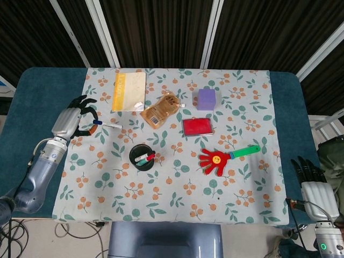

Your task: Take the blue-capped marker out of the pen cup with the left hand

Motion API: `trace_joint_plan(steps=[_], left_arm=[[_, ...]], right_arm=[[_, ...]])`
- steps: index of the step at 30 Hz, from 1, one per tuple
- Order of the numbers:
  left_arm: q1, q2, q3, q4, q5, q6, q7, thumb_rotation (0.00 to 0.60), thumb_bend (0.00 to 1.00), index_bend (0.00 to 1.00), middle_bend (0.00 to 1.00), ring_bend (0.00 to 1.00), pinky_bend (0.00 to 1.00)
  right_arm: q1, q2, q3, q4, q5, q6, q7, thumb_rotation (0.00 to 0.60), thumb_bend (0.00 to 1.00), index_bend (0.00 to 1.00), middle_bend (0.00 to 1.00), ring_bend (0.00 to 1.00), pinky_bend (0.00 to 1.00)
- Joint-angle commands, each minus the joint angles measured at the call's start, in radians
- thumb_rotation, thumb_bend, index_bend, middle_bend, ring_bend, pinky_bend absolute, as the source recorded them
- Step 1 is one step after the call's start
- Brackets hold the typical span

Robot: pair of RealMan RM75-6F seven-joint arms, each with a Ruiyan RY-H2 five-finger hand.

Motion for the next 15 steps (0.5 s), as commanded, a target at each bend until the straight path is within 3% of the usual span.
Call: trace_joint_plan(steps=[1, 7, 15], left_arm=[[-0.049, -0.035, -0.008, 0.011, -0.046, -0.063, 0.056, 0.6, 0.4, 0.6, 0.17, 0.0, 0.08], [-0.073, -0.101, -0.011, 0.01, -0.134, -0.083, 0.151, 0.6, 0.4, 0.6, 0.17, 0.0, 0.08], [-0.072, -0.136, 0.029, -0.008, -0.105, -0.082, 0.181, 0.6, 0.4, 0.54, 0.17, 0.0, 0.07]], right_arm=[[0.0, 0.001, -0.001, 0.001, -0.001, -0.001, 0.0, 0.6, 0.04, 0.0, 0.0, 0.0, 0.15], [-0.003, 0.005, -0.002, -0.001, -0.008, 0.008, 0.007, 0.6, 0.04, 0.0, 0.0, 0.0, 0.15], [-0.007, 0.01, -0.005, -0.003, -0.016, 0.018, 0.013, 0.6, 0.04, 0.0, 0.0, 0.0, 0.15]])
